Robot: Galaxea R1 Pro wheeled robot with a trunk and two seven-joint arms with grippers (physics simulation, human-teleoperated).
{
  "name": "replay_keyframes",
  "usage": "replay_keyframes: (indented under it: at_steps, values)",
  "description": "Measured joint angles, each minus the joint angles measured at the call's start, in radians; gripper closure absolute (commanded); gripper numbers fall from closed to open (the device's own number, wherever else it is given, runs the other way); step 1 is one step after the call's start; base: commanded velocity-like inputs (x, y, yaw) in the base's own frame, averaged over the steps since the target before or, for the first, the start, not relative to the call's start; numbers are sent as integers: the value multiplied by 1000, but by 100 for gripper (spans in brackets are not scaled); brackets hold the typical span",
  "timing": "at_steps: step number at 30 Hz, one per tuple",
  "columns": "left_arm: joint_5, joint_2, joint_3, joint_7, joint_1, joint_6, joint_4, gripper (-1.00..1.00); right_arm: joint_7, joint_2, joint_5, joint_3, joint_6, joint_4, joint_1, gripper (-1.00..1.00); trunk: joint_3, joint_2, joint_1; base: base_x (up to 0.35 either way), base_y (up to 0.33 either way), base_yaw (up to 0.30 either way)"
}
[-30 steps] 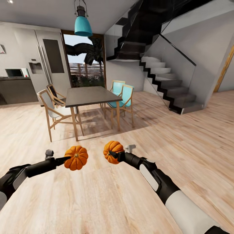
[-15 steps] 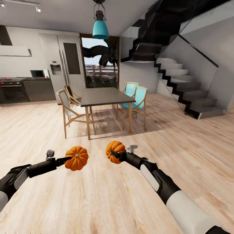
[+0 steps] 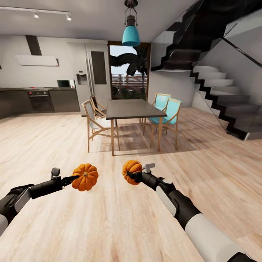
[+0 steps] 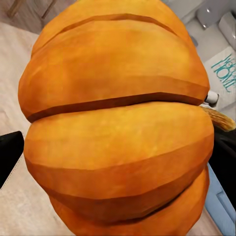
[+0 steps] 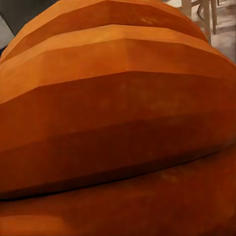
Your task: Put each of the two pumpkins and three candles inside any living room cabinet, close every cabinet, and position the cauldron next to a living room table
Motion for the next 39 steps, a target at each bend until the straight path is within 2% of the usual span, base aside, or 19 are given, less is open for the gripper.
replay_keyframes:
  at_steps: [27, 33, 39]
  values:
    - [3, 4, 1, 6, 0, 1, 3, 100, -2, -1, 2, 0, -7, 7, 0, 100, 20, 0, 0, 0, 0, 265]
    - [5, 3, 3, 6, 0, -10, 48, 100, -2, -1, 2, 0, -7, 7, 1, 100, 24, 0, 0, 0, 0, 265]
    - [5, 2, 4, 3, 0, -11, 51, 100, -1, -1, 1, 0, -7, 8, 0, 100, 29, 0, 0, 0, 0, 265]
